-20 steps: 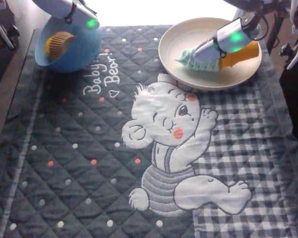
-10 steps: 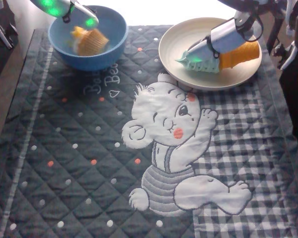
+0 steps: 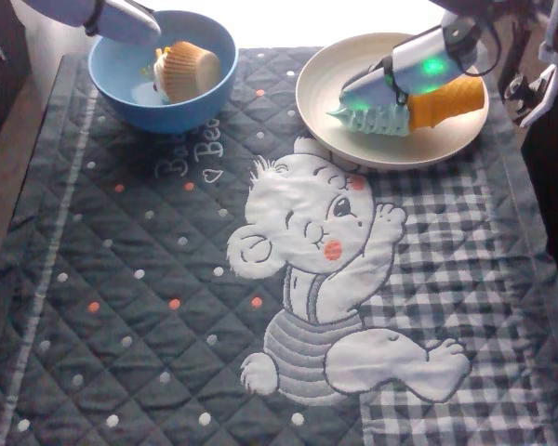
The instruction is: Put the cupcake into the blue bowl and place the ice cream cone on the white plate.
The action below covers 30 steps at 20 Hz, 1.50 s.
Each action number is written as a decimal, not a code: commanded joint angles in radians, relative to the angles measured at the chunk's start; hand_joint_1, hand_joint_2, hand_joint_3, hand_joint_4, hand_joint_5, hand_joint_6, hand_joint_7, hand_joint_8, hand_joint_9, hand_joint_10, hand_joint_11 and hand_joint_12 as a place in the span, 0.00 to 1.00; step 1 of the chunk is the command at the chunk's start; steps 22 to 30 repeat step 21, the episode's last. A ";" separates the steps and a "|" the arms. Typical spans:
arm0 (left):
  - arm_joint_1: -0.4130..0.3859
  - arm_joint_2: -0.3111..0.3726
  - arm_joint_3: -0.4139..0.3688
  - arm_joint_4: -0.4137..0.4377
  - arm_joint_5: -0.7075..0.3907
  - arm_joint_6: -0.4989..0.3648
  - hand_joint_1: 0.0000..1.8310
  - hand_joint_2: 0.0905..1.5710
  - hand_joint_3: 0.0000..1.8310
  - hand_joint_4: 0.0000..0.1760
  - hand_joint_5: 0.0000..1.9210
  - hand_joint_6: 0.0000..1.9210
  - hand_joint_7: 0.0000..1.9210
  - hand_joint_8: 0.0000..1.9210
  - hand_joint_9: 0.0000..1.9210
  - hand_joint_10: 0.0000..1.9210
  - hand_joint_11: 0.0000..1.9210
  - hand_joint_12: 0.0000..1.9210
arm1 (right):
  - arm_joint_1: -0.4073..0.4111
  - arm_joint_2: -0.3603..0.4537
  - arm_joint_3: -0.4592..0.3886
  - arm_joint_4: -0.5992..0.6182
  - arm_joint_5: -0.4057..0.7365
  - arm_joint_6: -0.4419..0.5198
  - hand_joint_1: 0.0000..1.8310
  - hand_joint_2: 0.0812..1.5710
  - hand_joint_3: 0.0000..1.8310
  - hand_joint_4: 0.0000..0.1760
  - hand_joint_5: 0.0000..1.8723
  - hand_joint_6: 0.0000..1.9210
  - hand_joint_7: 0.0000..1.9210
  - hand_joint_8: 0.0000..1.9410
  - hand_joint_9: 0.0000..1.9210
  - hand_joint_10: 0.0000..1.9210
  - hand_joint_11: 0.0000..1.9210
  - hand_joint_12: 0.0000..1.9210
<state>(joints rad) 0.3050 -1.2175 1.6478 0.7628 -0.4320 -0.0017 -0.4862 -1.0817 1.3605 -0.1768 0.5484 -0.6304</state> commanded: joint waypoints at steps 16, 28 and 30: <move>0.197 0.324 -0.346 -0.406 -0.540 0.340 0.47 0.47 0.01 0.73 0.09 0.00 0.12 0.00 0.14 0.01 0.03 0.37 | -0.014 0.263 -0.295 0.062 0.507 -0.130 0.41 0.47 0.00 0.79 0.07 0.00 0.13 0.00 0.12 0.00 0.00 0.38; 0.312 0.363 -0.418 -0.497 -0.723 0.419 0.39 0.51 0.00 0.62 0.12 0.00 0.16 0.00 0.19 0.00 0.03 0.48 | -0.040 0.340 -0.398 0.066 0.571 -0.197 0.40 0.44 0.00 0.74 0.05 0.00 0.12 0.00 0.12 0.00 0.00 0.37; 0.312 0.363 -0.418 -0.497 -0.723 0.419 0.39 0.51 0.00 0.62 0.12 0.00 0.16 0.00 0.19 0.00 0.03 0.48 | -0.040 0.340 -0.398 0.066 0.571 -0.197 0.40 0.44 0.00 0.74 0.05 0.00 0.12 0.00 0.12 0.00 0.00 0.37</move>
